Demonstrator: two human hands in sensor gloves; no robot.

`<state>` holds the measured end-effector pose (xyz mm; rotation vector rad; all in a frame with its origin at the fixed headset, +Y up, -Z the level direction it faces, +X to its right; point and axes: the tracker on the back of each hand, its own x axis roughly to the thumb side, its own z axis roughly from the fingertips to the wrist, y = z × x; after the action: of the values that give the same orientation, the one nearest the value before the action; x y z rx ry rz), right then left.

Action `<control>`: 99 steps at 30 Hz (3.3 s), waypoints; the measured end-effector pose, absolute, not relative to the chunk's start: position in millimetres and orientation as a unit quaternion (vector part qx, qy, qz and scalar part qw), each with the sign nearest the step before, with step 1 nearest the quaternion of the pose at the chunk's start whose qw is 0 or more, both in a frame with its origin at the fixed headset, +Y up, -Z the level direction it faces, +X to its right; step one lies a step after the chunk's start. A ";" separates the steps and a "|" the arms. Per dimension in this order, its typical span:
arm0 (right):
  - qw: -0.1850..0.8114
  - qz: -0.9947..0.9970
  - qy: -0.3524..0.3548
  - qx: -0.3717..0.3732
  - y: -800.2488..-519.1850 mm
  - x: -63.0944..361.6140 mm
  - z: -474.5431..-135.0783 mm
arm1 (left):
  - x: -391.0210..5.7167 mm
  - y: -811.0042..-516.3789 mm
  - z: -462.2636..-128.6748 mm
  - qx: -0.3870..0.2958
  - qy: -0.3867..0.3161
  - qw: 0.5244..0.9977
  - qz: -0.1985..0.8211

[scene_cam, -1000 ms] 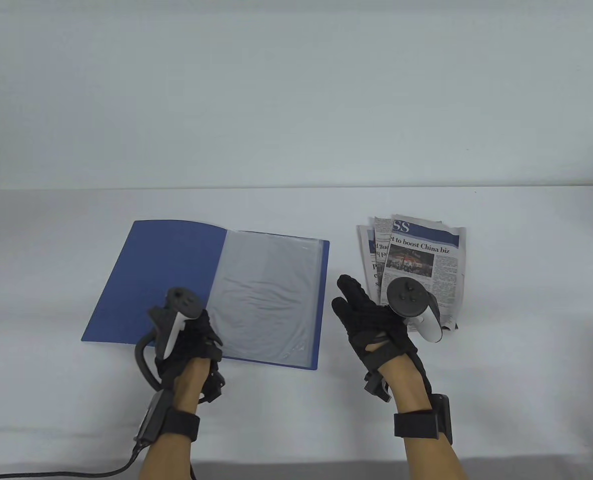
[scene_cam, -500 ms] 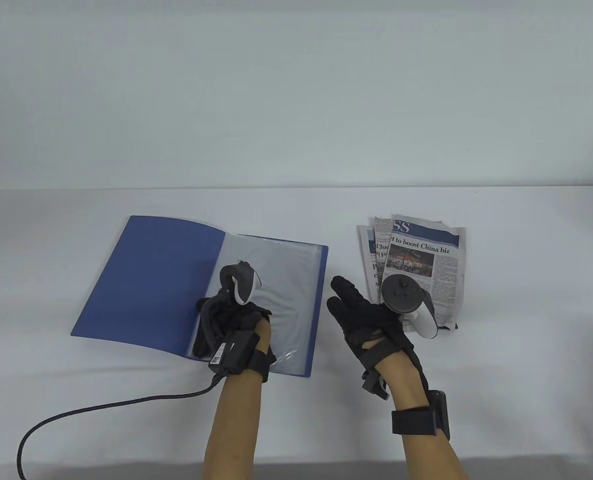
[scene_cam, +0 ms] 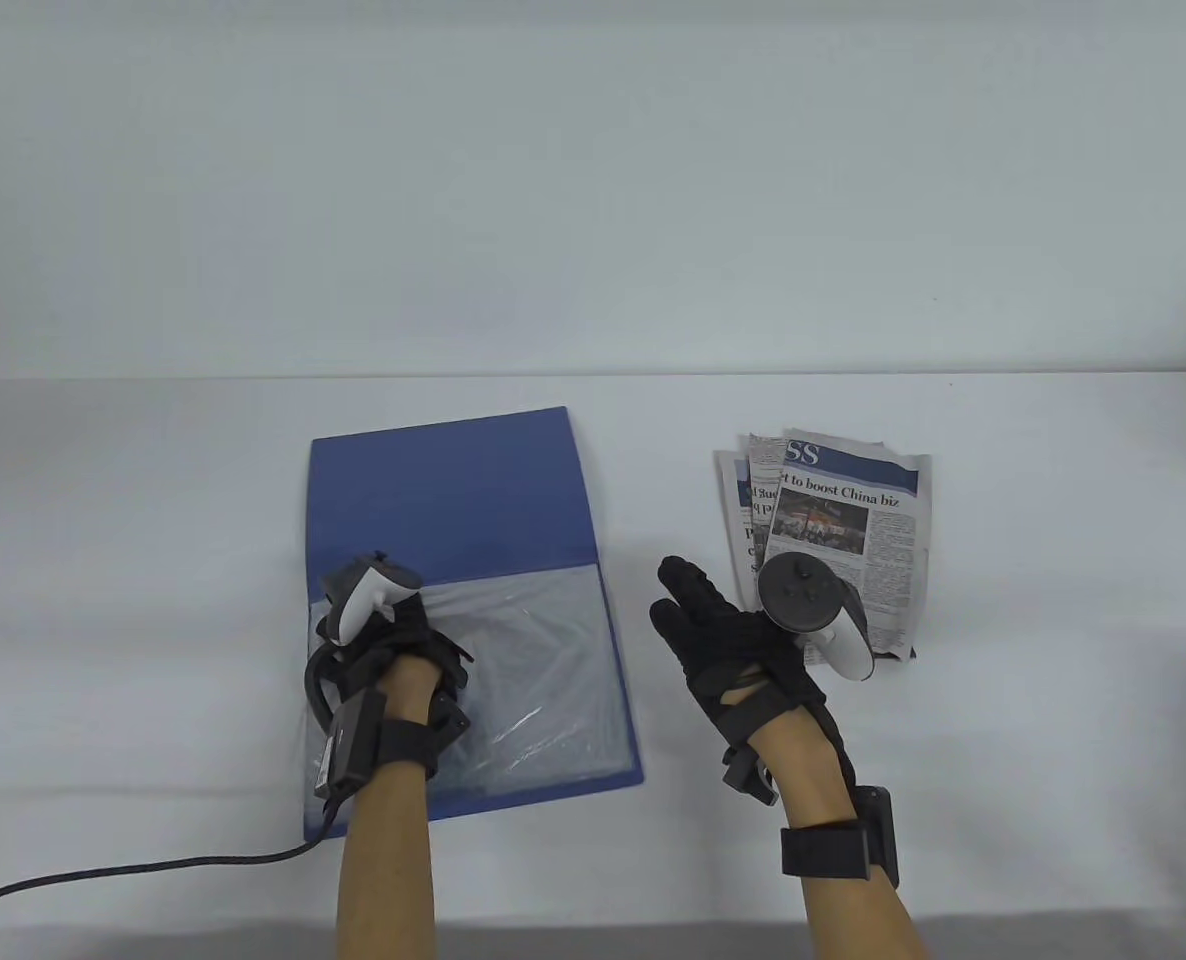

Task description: Insert newspapers into folder

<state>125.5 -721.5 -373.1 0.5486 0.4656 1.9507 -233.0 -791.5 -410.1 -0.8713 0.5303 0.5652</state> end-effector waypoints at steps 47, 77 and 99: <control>0.479 0.815 0.258 0.198 -745.4 101.9 -367.7 | -143.1 -753.2 -351.3 -0.241 0.044 0.960 0.136; 0.446 0.851 0.262 0.089 -753.6 30.6 -392.0 | -203.2 -740.8 -341.5 -0.203 0.111 0.857 0.461; 0.300 0.875 0.349 0.152 -775.4 35.3 -387.5 | -192.8 -738.0 -345.8 -0.210 0.044 0.910 0.354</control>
<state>35.3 -775.4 -387.5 0.4037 0.9257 2.3231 -192.8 -738.0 -345.8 -0.4323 0.0909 0.7307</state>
